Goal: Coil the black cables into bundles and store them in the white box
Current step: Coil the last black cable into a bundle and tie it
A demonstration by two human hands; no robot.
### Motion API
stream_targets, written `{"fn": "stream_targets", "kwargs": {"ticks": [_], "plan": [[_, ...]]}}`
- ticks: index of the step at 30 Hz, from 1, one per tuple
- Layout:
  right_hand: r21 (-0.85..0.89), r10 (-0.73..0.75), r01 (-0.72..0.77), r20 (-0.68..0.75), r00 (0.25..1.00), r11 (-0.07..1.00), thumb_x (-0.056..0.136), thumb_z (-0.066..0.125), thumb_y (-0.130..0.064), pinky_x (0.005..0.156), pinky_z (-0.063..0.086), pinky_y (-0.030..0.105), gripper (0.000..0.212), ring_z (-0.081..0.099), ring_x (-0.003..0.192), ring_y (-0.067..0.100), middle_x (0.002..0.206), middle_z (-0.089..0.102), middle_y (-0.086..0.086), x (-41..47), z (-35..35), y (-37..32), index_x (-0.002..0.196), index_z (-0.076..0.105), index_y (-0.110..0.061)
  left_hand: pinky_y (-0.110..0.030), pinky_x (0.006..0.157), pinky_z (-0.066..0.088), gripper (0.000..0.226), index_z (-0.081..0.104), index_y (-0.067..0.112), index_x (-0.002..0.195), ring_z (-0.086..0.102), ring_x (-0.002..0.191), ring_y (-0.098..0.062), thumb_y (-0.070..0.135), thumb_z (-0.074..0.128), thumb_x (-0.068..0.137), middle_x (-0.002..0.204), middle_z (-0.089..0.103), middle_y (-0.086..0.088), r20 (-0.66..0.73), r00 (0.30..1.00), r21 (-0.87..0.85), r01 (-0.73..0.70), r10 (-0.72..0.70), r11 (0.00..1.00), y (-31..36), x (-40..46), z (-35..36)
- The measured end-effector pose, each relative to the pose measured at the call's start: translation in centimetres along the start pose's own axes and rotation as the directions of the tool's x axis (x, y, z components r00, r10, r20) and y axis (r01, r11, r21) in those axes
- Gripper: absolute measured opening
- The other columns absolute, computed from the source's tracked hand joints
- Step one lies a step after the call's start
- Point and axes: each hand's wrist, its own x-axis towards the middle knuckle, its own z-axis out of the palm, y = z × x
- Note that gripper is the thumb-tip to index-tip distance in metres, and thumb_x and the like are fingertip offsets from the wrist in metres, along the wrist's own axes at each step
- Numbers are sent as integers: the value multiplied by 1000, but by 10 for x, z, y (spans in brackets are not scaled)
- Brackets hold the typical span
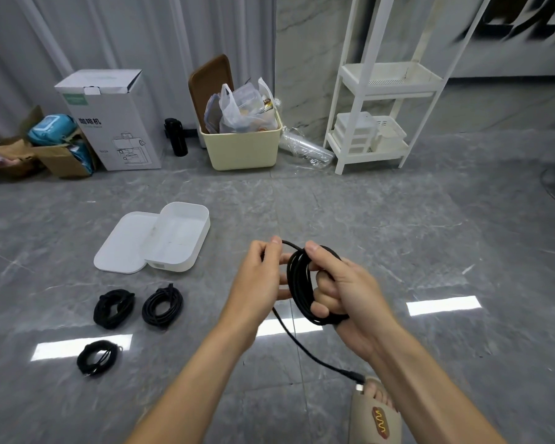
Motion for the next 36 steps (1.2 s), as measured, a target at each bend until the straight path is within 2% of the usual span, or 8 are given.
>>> {"fn": "stream_targets", "kwargs": {"ticks": [5,10,14,20,25,27,30,36], "plan": [[93,-36,23,137,990,995,72,76,-44,40,35,23,33,21,34,9,43,24,-4,-4,13,14,67,58,-17,-34,64,41,49,48,18,77,52,68,-13,58,34,99,69,53,5,-282,955,98,-67,92,993,-5,-2,9],[116,-39,10,251,967,993,74,78,-45,55,49,26,33,39,42,13,48,36,0,-8,16,21,72,62,-16,-42,58,41,52,44,24,60,49,58,-20,61,37,96,55,48,8,-295,950,0,-109,104,994,-2,1,5],[35,2,-16,366,930,999,85,75,-36,67,53,27,28,53,53,17,51,46,2,-8,13,17,67,64,-17,-36,57,39,49,36,23,62,41,52,-13,54,43,100,49,39,14,-309,913,64,-260,267,963,1,4,0],[-196,106,-42,325,940,980,82,71,-54,68,55,20,45,62,56,22,47,42,1,-9,5,4,57,56,-20,-15,48,37,40,43,27,65,47,46,-3,44,50,101,48,50,12,-137,888,184,-413,440,892,3,-5,1],[-123,-23,53,235,972,991,85,70,-44,57,51,26,51,39,38,16,40,25,-4,-12,11,4,48,44,-21,-23,33,32,37,51,14,75,43,39,-19,42,54,99,60,53,-14,29,981,-126,-187,192,974,9,-5,-1],[-43,-59,69,198,978,997,78,69,-42,51,48,27,49,32,36,14,38,20,-4,-13,14,2,47,38,-21,-24,37,38,44,51,-1,88,47,42,-18,42,59,96,70,52,-18,165,981,-199,-66,99,978,13,-5,-8],[76,-71,59,171,983,995,74,68,-38,45,43,27,47,25,32,13,37,19,-4,-15,15,0,46,34,-20,-21,42,43,29,58,14,92,51,45,-14,39,68,82,72,64,-5,285,957,-254,21,54,967,15,-8,-15],[196,-126,90,182,975,977,79,62,-38,42,40,26,46,22,30,10,35,19,-6,-15,12,-6,46,35,-19,-27,72,53,12,71,16,91,64,79,-17,24,67,84,91,69,-5,310,950,-261,45,40,964,13,-7,-17]]}}
